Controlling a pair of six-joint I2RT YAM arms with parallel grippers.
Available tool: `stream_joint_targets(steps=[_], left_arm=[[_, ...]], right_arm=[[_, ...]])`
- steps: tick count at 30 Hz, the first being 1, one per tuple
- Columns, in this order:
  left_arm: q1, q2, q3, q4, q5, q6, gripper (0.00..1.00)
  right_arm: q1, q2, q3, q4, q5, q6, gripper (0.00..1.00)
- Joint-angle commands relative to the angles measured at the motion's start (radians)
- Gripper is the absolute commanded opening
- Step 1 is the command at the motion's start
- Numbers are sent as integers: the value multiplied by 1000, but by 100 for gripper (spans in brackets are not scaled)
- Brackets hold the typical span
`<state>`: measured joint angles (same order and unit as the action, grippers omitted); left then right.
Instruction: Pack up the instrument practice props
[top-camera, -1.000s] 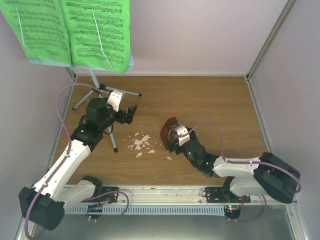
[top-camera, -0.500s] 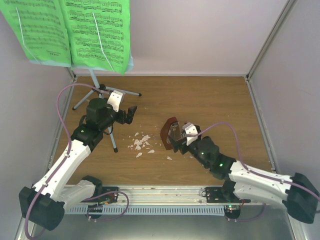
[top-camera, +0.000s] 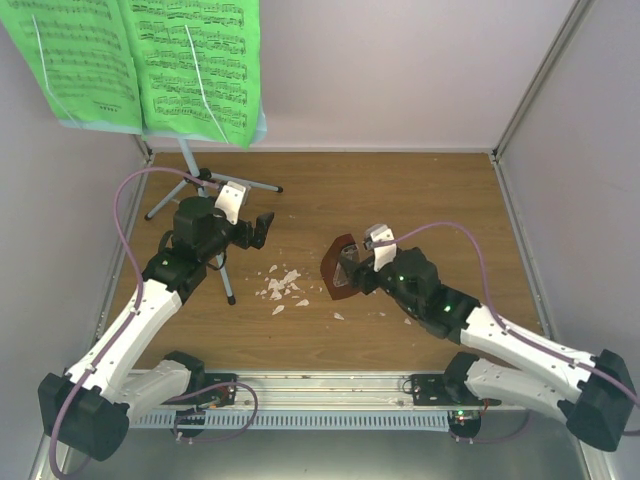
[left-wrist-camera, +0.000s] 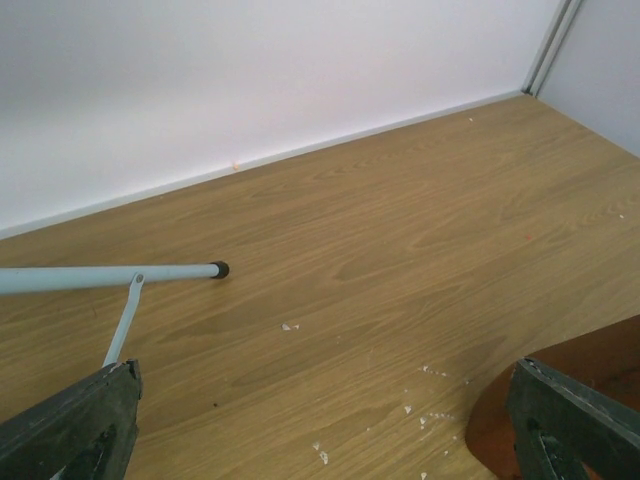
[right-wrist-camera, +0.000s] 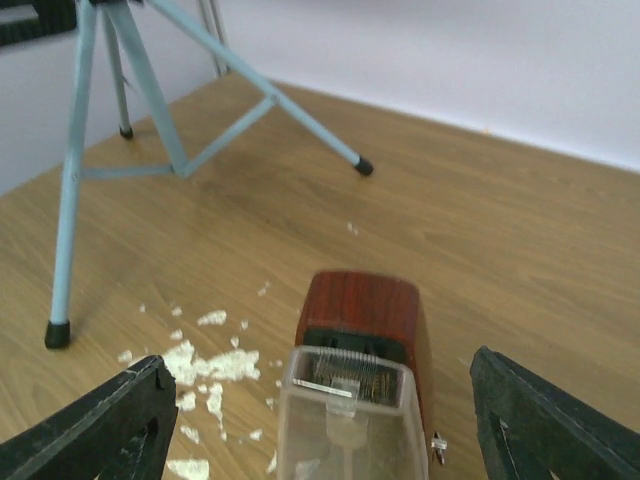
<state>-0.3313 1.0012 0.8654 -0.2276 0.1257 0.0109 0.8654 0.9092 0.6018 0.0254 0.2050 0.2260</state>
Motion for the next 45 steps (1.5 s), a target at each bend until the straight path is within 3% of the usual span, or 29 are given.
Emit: stream_joint_targets(steps=[1, 11, 16, 27, 45], left_arm=[[-5, -12, -9, 53, 1, 8, 99], [-6, -13, -7, 52, -1, 10, 99], [-7, -16, -6, 51, -2, 9, 99], [-6, -15, -6, 51, 3, 8, 99], [-7, -12, -7, 51, 1, 10, 99]], right_arm=[[-5, 42, 29, -73, -20, 7, 81], [-6, 103, 5, 0, 50, -25, 68], [-16, 120, -4, 32, 39, -28, 67], [-27, 155, -3, 49, 21, -27, 52], [-27, 160, -55, 76, -7, -16, 46]])
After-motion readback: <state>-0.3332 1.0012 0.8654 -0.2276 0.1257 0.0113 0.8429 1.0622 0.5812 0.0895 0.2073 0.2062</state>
